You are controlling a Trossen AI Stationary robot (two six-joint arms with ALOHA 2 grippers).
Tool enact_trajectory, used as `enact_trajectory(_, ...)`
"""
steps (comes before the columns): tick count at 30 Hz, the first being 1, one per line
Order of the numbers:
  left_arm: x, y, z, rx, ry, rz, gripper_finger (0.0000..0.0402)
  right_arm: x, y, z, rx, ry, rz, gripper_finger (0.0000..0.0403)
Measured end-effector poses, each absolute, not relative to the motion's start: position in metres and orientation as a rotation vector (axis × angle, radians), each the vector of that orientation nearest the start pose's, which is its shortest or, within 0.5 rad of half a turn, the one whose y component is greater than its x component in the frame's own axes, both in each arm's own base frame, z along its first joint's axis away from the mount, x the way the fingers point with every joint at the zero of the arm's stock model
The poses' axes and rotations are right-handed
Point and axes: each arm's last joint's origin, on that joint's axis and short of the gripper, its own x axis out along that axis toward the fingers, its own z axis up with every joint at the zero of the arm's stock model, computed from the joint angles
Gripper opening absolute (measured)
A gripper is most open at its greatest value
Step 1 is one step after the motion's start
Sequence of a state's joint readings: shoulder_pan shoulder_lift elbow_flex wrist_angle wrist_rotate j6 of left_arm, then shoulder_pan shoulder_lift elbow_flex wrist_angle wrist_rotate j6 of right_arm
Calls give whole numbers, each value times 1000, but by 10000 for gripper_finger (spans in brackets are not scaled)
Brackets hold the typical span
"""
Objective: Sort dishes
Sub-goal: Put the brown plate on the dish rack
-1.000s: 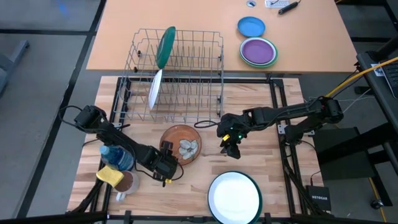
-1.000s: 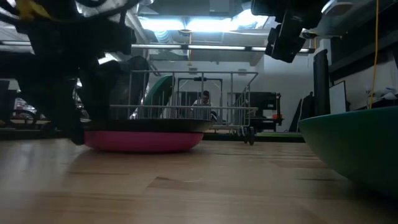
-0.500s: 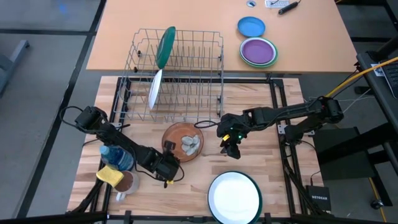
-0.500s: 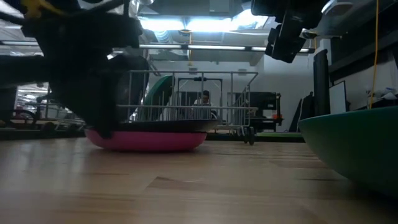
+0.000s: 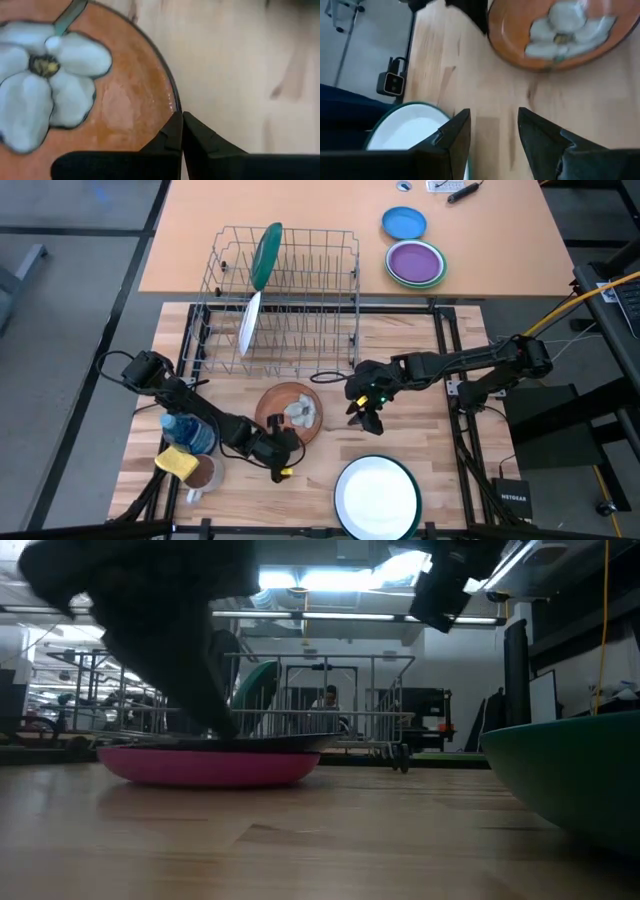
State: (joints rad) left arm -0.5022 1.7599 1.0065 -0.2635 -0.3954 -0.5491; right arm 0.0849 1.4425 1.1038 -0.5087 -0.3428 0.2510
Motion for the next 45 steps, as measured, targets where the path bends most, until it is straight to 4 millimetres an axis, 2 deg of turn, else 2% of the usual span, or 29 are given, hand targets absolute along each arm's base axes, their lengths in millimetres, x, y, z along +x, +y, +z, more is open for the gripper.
enact_trajectory(6, 308, -156, 163, -169, 827, 170, 3, 302, 36, 270, 141, 821, 385, 168)
enact_trajectory(9, 308, -156, 163, -187, 826, 183, 2, 307, 36, 263, 57, 819, 422, 168)
enact_trajectory(16, 310, -157, 164, -221, 800, 183, 1, 326, 37, 233, -79, 849, 467, 168)
enact_trajectory(23, 319, -160, 180, -295, 724, 248, 1, 346, 37, 205, -217, 841, 477, 168)
enact_trajectory(30, 316, -151, 181, -389, 616, 520, 0, 354, 37, 188, -280, 860, 459, 168)
enact_trajectory(39, 280, -115, 165, -536, 742, 1029, 0, 354, 37, 187, -280, 862, 458, 168)
enact_trajectory(42, 275, -104, 158, -552, 796, 1083, 0, 355, 37, 188, -281, 853, 457, 168)
enact_trajectory(45, 278, -98, 146, -613, 868, 1024, 0, 357, 37, 190, -285, 820, 452, 168)
